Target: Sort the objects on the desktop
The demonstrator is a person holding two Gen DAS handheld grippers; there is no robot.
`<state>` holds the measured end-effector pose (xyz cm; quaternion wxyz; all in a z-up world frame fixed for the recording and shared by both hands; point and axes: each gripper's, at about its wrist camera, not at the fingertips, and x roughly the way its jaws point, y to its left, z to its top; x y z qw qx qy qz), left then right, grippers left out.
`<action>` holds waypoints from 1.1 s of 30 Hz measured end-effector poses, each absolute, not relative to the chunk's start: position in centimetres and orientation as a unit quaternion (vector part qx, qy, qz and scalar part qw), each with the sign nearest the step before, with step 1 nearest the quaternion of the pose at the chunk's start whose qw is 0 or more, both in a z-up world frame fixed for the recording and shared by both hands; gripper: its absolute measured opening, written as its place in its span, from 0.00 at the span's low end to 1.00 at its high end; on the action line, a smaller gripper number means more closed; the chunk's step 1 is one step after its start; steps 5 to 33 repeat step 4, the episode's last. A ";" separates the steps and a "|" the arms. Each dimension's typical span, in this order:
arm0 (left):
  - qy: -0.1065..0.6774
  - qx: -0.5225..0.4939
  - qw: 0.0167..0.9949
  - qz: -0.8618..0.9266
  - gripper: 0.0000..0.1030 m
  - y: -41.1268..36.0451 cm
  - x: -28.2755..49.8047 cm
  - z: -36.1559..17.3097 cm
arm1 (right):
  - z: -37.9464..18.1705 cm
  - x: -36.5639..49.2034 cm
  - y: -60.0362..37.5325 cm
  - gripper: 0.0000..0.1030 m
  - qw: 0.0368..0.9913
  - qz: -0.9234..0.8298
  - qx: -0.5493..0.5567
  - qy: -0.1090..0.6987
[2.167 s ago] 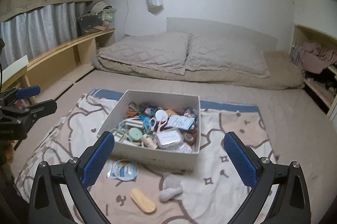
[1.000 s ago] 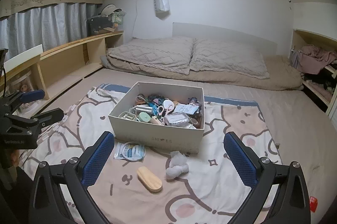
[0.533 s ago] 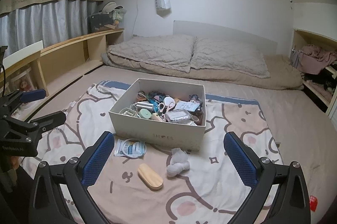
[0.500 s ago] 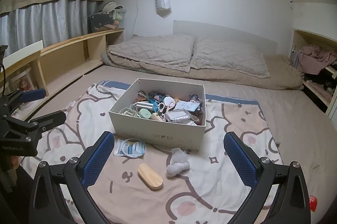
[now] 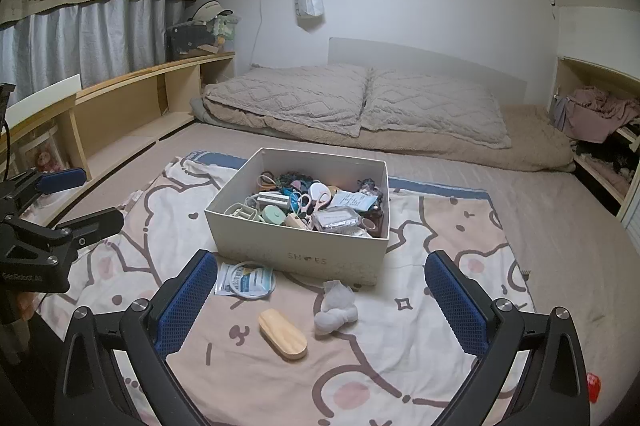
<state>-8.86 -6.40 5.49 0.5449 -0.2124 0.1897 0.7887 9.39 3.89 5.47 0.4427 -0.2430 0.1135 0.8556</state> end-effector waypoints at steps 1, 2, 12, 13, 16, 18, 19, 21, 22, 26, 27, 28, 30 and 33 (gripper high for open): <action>0.190 -0.213 0.545 0.789 0.99 -6.4 -8.9 5.5 | 5.5 9.4 3.9 1.00 0.443 0.856 -0.243 0.114; 0.190 -0.215 0.544 0.788 0.99 -6.4 -9.0 5.5 | 5.5 9.4 3.9 1.00 0.443 0.855 -0.243 0.114; 0.190 -0.218 0.544 0.788 0.99 -6.3 -9.0 5.4 | 5.5 9.4 3.9 1.00 0.443 0.855 -0.243 0.115; 0.190 -0.218 0.544 0.788 0.99 -6.3 -9.0 5.4 | 5.5 9.4 3.9 1.00 0.443 0.855 -0.243 0.115; 0.190 -0.218 0.544 0.788 0.99 -6.3 -9.0 5.4 | 5.5 9.4 3.9 1.00 0.443 0.855 -0.243 0.115; 0.190 -0.218 0.544 0.788 0.99 -6.3 -9.0 5.4 | 5.5 9.4 3.9 1.00 0.443 0.855 -0.243 0.115; 0.190 -0.218 0.544 0.788 0.99 -6.3 -9.0 5.4 | 5.5 9.4 3.9 1.00 0.443 0.855 -0.243 0.115; 0.190 -0.218 0.544 0.788 0.99 -6.3 -9.0 5.4 | 5.5 9.4 3.9 1.00 0.443 0.855 -0.243 0.115; 0.190 -0.218 0.544 0.788 0.99 -6.3 -9.0 5.4 | 5.5 9.4 3.9 1.00 0.443 0.855 -0.243 0.115; 0.190 -0.218 0.544 0.788 0.99 -6.3 -9.0 5.4 | 5.5 9.4 3.9 1.00 0.443 0.855 -0.243 0.115; 0.190 -0.218 0.544 0.788 0.99 -6.3 -9.0 5.4 | 5.5 9.4 3.9 1.00 0.443 0.855 -0.243 0.115; 0.190 -0.218 0.544 0.788 0.99 -6.3 -9.0 5.4 | 5.5 9.4 3.9 1.00 0.443 0.855 -0.243 0.115; 0.190 -0.218 0.544 0.788 0.99 -6.3 -9.0 5.4 | 5.5 9.4 3.9 1.00 0.443 0.855 -0.243 0.115; 0.190 -0.218 0.544 0.788 0.99 -6.3 -9.0 5.4 | 5.5 9.4 3.9 1.00 0.443 0.855 -0.243 0.115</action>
